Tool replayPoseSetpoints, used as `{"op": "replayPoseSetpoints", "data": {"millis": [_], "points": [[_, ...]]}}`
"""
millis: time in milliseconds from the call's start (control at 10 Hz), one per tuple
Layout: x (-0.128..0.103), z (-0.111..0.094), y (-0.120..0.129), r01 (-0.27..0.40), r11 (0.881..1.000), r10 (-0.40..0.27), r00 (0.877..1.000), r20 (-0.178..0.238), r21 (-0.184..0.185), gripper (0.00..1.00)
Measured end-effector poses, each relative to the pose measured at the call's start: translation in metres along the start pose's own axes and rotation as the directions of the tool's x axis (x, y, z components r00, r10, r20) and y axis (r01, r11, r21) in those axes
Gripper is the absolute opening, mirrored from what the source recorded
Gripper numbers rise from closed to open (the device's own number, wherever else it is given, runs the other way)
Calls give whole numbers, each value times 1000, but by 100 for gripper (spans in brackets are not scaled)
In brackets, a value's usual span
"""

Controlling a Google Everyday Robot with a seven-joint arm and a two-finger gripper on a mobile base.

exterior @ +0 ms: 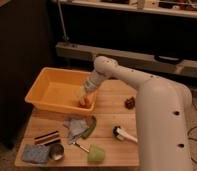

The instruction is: Place banana in tray

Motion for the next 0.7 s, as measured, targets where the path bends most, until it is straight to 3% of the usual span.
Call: {"op": "replayPoseSetpoints", "data": {"millis": [200, 700], "points": [[-12, -13, 20, 28, 999, -28, 1000, 14, -24, 79], [-12, -18, 20, 23, 999, -22, 1000, 18, -32, 79]]}}
